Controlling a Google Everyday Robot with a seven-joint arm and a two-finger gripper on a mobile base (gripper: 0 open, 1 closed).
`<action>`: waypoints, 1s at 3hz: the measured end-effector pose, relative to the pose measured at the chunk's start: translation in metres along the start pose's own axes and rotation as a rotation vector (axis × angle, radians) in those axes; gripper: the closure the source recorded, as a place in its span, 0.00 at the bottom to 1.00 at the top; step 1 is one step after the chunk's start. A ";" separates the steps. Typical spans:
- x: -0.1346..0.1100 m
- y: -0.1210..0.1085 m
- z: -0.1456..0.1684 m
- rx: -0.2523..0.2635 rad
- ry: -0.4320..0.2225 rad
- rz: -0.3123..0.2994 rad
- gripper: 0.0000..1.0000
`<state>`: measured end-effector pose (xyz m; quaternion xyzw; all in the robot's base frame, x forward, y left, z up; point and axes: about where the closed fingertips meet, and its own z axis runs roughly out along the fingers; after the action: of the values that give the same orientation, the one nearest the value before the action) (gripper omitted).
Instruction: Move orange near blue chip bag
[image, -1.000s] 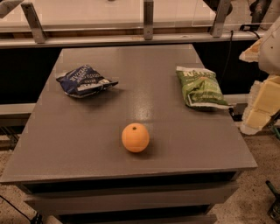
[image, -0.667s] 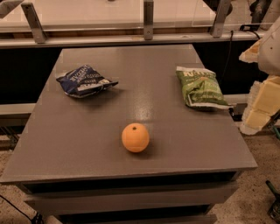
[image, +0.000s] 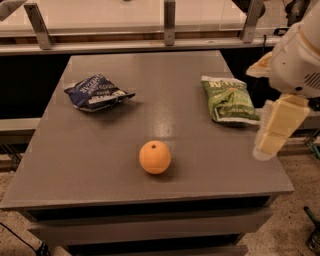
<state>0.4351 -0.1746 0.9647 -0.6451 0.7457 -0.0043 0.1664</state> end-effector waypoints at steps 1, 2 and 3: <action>-0.038 0.014 0.018 -0.053 -0.063 -0.100 0.00; -0.057 0.020 0.030 -0.084 -0.094 -0.140 0.00; -0.120 0.037 0.082 -0.182 -0.179 -0.198 0.00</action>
Offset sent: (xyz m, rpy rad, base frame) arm -0.0027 0.2232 -0.0978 0.2093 0.1967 0.4141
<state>0.4343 -0.0357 0.9078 -0.7255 0.6581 0.1044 0.1721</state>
